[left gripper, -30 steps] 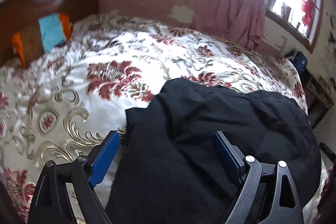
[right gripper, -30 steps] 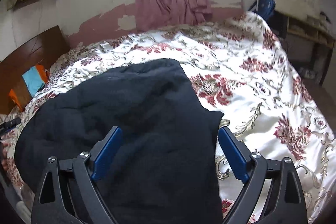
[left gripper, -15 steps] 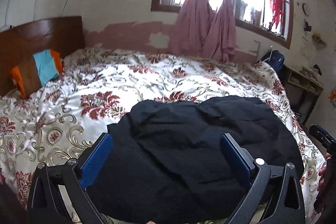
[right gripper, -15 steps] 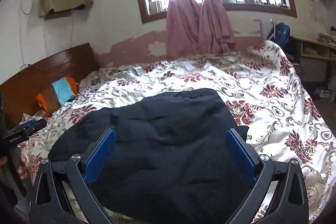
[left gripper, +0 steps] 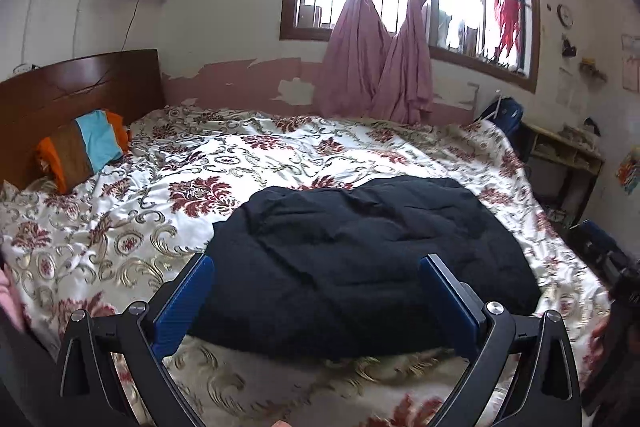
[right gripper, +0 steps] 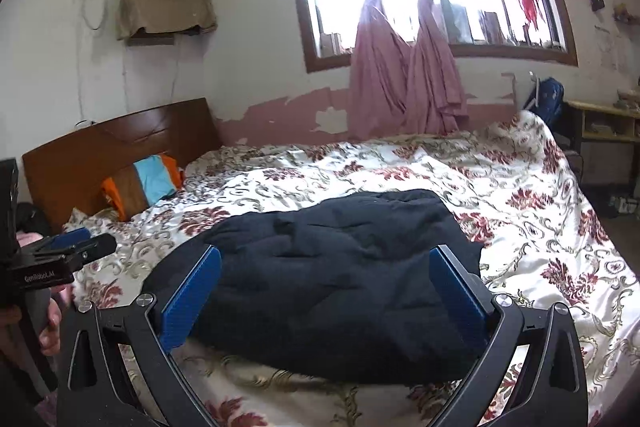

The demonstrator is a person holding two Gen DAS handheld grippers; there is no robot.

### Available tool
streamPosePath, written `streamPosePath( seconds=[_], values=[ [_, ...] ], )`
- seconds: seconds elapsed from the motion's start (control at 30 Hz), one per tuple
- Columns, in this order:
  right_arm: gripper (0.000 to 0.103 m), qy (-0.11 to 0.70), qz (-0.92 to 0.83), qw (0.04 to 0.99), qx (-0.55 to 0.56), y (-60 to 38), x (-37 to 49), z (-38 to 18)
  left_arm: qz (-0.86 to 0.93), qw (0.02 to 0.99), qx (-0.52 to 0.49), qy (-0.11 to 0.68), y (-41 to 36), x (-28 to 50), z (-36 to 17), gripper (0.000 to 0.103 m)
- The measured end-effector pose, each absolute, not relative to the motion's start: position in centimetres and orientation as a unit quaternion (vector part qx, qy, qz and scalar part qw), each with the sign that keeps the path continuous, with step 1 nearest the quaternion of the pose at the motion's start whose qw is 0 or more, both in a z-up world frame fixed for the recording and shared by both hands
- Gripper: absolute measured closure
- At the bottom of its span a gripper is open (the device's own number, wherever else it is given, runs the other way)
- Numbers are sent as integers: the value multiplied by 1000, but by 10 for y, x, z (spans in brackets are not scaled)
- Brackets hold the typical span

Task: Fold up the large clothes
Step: 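Release the jacket with both grippers and pull them back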

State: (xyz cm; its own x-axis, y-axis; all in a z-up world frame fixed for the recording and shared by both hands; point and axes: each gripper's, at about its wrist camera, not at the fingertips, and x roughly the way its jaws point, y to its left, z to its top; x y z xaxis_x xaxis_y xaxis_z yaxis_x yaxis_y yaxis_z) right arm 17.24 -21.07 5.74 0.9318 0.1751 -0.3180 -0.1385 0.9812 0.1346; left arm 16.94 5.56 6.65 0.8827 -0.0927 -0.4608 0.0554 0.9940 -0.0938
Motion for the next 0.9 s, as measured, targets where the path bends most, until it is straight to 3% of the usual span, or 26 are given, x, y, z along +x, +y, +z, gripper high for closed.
streamPosePath(
  seconds=[0.9],
  values=[
    [2,102,94,990,38,-166,58,68,14,984,-27,177,66,59,77,0]
  ],
)
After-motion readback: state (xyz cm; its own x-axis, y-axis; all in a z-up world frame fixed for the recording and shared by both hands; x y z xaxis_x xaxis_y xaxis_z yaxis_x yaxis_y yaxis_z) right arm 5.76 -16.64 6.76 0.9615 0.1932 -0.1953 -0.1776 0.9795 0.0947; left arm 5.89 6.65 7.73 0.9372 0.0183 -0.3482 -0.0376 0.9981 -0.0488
